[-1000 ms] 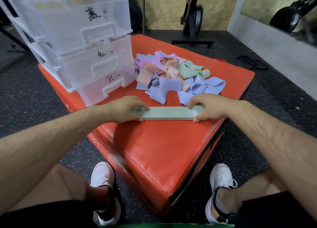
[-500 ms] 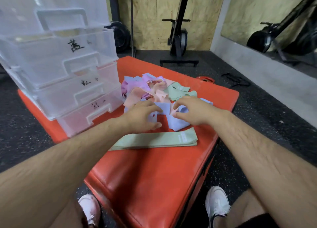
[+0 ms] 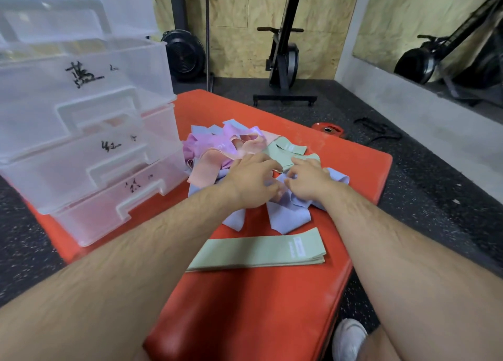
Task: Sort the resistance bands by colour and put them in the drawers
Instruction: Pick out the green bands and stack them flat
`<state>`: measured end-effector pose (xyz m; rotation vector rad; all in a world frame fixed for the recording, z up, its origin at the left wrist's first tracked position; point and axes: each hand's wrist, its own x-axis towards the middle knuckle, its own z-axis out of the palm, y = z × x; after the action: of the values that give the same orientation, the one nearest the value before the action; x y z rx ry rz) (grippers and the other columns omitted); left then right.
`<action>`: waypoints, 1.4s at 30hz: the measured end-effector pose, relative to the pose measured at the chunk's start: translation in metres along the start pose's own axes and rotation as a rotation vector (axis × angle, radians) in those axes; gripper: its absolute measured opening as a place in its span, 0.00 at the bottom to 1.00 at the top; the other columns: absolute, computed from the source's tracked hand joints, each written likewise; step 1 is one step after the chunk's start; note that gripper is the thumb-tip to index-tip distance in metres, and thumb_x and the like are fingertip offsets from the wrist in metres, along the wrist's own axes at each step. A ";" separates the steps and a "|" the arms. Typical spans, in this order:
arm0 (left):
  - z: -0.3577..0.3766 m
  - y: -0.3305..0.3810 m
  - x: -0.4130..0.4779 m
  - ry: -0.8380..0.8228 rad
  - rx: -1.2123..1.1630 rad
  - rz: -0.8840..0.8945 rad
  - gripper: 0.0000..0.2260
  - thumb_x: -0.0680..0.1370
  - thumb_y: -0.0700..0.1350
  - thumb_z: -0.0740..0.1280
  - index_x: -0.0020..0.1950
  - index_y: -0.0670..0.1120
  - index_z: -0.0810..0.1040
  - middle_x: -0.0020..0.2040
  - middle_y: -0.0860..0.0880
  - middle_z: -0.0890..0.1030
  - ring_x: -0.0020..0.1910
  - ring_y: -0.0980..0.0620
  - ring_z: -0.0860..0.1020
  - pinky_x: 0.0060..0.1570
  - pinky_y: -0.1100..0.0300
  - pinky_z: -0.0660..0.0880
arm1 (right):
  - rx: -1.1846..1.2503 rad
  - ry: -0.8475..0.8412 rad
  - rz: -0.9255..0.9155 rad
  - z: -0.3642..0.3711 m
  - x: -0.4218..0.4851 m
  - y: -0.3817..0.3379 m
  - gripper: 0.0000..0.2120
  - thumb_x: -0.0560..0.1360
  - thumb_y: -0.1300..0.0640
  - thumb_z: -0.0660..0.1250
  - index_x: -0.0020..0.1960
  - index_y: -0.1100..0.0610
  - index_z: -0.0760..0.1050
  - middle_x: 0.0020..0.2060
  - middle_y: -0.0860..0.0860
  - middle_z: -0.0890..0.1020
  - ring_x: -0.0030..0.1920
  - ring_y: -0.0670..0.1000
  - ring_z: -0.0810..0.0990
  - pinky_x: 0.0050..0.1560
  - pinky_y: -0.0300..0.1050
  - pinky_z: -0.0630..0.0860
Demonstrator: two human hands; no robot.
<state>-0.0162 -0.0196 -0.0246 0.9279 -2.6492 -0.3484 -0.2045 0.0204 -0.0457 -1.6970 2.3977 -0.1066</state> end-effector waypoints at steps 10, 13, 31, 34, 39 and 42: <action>-0.019 -0.023 -0.023 0.002 0.046 -0.017 0.17 0.78 0.55 0.65 0.66 0.54 0.75 0.62 0.53 0.75 0.66 0.50 0.70 0.66 0.55 0.58 | 0.187 0.139 0.038 -0.008 -0.003 -0.002 0.12 0.77 0.48 0.60 0.55 0.49 0.79 0.58 0.50 0.78 0.65 0.57 0.69 0.53 0.50 0.65; -0.028 -0.021 -0.030 0.024 0.089 -0.024 0.18 0.79 0.56 0.63 0.68 0.54 0.74 0.66 0.55 0.74 0.67 0.52 0.68 0.61 0.62 0.51 | 0.282 0.195 0.019 -0.016 -0.011 -0.007 0.13 0.76 0.51 0.61 0.52 0.54 0.81 0.56 0.51 0.81 0.61 0.58 0.75 0.60 0.54 0.72; -0.041 0.000 -0.034 0.163 0.056 -0.014 0.16 0.79 0.55 0.62 0.66 0.56 0.74 0.68 0.58 0.73 0.66 0.53 0.72 0.55 0.60 0.59 | 0.744 0.787 -0.280 -0.092 -0.050 -0.023 0.14 0.76 0.66 0.65 0.58 0.57 0.82 0.57 0.46 0.81 0.54 0.41 0.77 0.54 0.30 0.73; -0.042 0.001 -0.035 0.171 0.048 -0.010 0.15 0.79 0.55 0.62 0.66 0.56 0.74 0.68 0.57 0.74 0.60 0.54 0.74 0.52 0.62 0.59 | 0.707 0.750 -0.249 -0.088 -0.053 -0.021 0.13 0.75 0.66 0.65 0.55 0.56 0.83 0.54 0.46 0.82 0.48 0.41 0.77 0.52 0.37 0.74; -0.051 0.016 -0.032 0.297 -0.414 -0.116 0.08 0.80 0.50 0.66 0.57 0.50 0.79 0.49 0.59 0.79 0.43 0.61 0.76 0.41 0.76 0.67 | 0.831 0.744 -0.277 -0.096 -0.070 -0.037 0.12 0.75 0.65 0.67 0.54 0.54 0.84 0.51 0.44 0.83 0.47 0.41 0.80 0.49 0.38 0.77; -0.059 0.024 -0.029 0.318 -0.894 -0.267 0.08 0.81 0.52 0.64 0.54 0.50 0.79 0.48 0.55 0.83 0.47 0.60 0.81 0.45 0.64 0.78 | 0.748 0.620 -0.393 -0.082 -0.084 -0.063 0.13 0.74 0.66 0.68 0.53 0.53 0.84 0.49 0.45 0.82 0.45 0.42 0.80 0.48 0.37 0.76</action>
<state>0.0130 0.0098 0.0314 0.8997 -1.7632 -1.1998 -0.1363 0.0737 0.0558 -1.8416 1.8685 -1.5578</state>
